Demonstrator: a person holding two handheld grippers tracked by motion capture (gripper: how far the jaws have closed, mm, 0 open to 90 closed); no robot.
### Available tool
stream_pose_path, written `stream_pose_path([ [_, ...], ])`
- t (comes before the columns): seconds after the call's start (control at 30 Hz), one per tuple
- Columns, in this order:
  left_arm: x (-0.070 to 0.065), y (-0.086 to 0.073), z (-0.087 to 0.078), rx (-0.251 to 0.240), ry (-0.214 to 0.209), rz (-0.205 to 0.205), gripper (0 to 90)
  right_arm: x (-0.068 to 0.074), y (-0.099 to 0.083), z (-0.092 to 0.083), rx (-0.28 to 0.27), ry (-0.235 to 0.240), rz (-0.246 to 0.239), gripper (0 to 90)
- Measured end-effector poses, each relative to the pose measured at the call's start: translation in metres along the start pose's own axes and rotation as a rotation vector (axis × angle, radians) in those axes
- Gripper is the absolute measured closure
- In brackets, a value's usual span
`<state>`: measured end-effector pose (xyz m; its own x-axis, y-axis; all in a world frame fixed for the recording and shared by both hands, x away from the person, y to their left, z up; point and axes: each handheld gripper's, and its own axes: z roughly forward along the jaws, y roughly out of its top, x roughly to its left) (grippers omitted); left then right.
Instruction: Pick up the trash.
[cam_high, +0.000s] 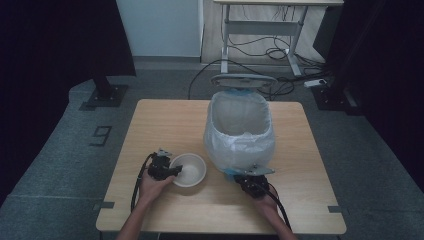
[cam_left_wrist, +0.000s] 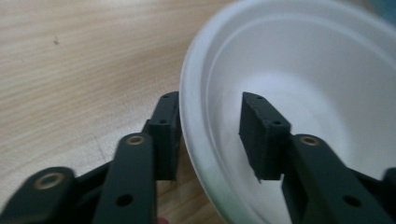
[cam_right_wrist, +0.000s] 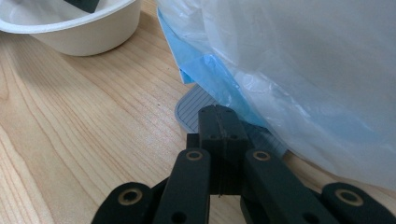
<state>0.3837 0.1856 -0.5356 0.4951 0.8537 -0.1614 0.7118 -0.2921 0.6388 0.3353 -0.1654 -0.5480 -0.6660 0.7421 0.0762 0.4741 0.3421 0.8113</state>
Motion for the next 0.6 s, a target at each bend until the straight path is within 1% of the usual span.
stream_pose_path([
  [0.03, 0.000, 0.000, 0.000, 0.004, 0.003, 0.003, 64.0, 0.000, 0.000, 0.000, 0.000, 0.000, 0.000, 89.7],
  [0.17, 0.001, -0.001, -0.002, 0.001, -0.010, 0.006, 77.1, 0.000, 0.000, 0.000, 0.000, -0.001, 0.000, 89.7],
  [0.27, 0.002, -0.001, -0.005, -0.021, -0.036, -0.005, 80.4, 0.000, 0.000, 0.000, -0.001, -0.001, 0.002, 89.7],
  [0.4, 0.004, -0.001, -0.014, -0.066, -0.078, -0.021, 85.1, 0.000, 0.000, 0.000, 0.000, -0.002, 0.001, 89.7],
  [0.43, 0.003, -0.001, -0.017, -0.078, -0.082, -0.021, 86.1, 0.000, 0.000, 0.000, 0.000, -0.002, 0.001, 89.7],
  [0.5, 0.002, -0.002, -0.021, -0.086, -0.064, 0.000, 86.4, 0.000, 0.000, 0.000, 0.001, -0.003, 0.001, 89.7],
  [0.6, 0.002, -0.003, -0.024, -0.093, -0.079, 0.003, 86.5, 0.001, 0.000, 0.000, 0.001, -0.004, 0.002, 89.7],
])
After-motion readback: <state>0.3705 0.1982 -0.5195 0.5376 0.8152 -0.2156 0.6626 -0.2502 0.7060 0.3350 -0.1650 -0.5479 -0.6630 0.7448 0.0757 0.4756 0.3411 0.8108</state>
